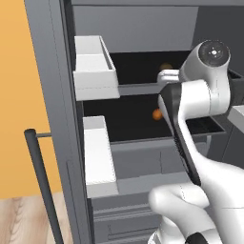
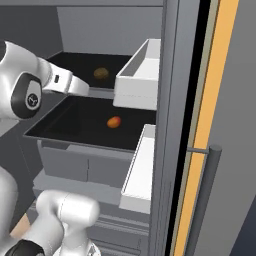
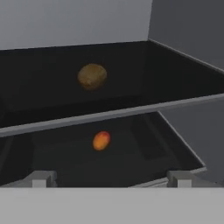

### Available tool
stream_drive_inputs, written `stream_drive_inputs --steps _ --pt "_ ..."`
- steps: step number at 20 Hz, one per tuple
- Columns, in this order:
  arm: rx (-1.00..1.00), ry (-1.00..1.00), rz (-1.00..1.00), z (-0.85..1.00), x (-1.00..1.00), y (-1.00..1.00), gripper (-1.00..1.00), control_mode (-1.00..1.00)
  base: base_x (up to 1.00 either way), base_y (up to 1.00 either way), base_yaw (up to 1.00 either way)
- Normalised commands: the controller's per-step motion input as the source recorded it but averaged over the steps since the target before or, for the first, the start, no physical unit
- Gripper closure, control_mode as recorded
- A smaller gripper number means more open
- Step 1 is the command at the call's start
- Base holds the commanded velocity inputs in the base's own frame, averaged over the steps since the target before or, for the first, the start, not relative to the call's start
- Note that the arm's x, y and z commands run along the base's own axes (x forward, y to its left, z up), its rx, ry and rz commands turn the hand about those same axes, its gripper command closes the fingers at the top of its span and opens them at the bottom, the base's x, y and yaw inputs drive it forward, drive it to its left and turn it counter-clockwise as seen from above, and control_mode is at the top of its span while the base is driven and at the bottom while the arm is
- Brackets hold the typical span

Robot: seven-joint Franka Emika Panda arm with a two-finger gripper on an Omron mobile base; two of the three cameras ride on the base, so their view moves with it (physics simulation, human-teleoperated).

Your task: Retrieve the kiwi and mango from the fridge and place them into the bowl on the dining table.

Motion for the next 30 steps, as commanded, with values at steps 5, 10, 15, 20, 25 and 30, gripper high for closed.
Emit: stream_drive_inputs --steps 5,10,15,20,25,30 --pt "0.18 0.00 0.01 0.00 0.32 -0.22 -1.00 -1.00 0.00 0.00 0.00" --pt "-0.03 0.00 0.07 0.00 0.25 -0.01 -1.00 -1.00 0.00 0.00 0.00" --pt "-0.12 0.02 0.08 0.00 0.32 0.00 -1.00 -1.00 0.00 0.00 0.00" --pt "-0.05 0.03 0.08 -0.01 0.28 0.00 -1.00 -1.00 0.00 0.00 0.00" --pt "0.00 0.00 0.00 -0.03 0.30 0.00 -1.00 -1.00 0.00 0.00 0.00" --pt "0.00 0.00 0.00 0.00 0.44 0.00 -1.00 -1.00 0.00 0.00 0.00"
